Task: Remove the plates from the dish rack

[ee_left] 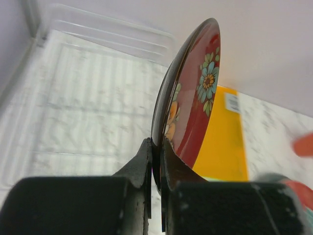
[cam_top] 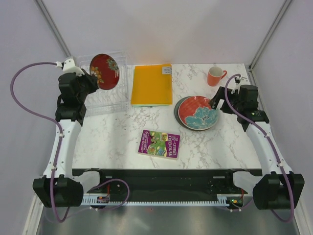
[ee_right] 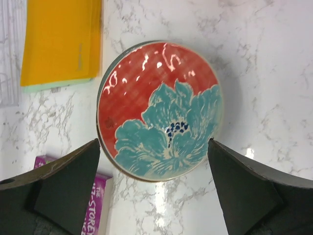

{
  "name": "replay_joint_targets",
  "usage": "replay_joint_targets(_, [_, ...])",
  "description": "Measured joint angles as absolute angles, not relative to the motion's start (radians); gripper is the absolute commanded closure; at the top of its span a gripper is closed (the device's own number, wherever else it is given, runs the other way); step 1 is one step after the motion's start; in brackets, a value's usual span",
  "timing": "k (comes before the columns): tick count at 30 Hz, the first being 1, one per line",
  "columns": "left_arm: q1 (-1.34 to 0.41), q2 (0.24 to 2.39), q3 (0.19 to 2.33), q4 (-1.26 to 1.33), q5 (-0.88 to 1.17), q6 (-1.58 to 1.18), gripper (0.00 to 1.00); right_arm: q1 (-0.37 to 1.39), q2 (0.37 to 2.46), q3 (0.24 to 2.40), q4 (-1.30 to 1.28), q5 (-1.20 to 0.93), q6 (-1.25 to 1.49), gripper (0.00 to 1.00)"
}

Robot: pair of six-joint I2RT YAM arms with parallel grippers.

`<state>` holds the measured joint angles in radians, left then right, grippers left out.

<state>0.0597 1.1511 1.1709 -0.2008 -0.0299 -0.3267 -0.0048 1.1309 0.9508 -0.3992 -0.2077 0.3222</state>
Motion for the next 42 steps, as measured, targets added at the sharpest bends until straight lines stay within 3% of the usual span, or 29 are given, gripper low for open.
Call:
replay_joint_targets(11, [-0.217, 1.035, 0.941, -0.177, 0.317, -0.555, 0.98, 0.174, 1.098, 0.95, -0.422, -0.305, 0.403, 0.02])
replay_joint_targets(18, [-0.33, 1.031, 0.813, -0.099, 0.364, -0.651, 0.98, 0.255, 1.065, 0.928, -0.297, -0.4, 0.514, 0.02])
replay_joint_targets(29, [-0.476, 1.058, 0.785, 0.041, 0.384, -0.738, 0.98, 0.382, 1.117, 0.905, -0.142, -0.429, 0.611, 0.02])
replay_joint_targets(32, [-0.493, 1.079, 0.783, 0.073, 0.403, -0.752, 0.98, 0.405, 1.149, 0.905, -0.118, -0.429, 0.619, 0.19])
replay_joint_targets(33, [-0.497, 1.086, 0.78, 0.087, 0.411, -0.759, 0.98, 0.413, 1.158, 0.905, -0.11, -0.432, 0.624, 0.43])
replay_joint_targets(35, [-0.5, 1.098, 0.768, 0.115, 0.43, -0.773, 0.98, 0.422, 1.171, 0.904, -0.095, -0.438, 0.632, 0.73])
replay_joint_targets(36, [-0.501, 1.103, 0.76, 0.13, 0.438, -0.779, 0.98, 0.425, 1.175, 0.903, -0.088, -0.441, 0.631, 1.0])
replay_joint_targets(39, [-0.487, 1.108, 0.732, 0.144, 0.439, -0.806, 0.98, 0.423, 1.174, 0.899, -0.07, -0.484, 0.649, 1.0])
replay_joint_targets(40, [-0.481, 1.11, 0.725, 0.152, 0.445, -0.815, 0.84, 0.422, 1.172, 0.899, -0.062, -0.488, 0.649, 1.0])
replay_joint_targets(42, [-0.48, 1.109, 0.723, 0.165, 0.448, -0.823, 0.66, 0.419, 1.168, 0.898, -0.063, -0.493, 0.65, 1.0])
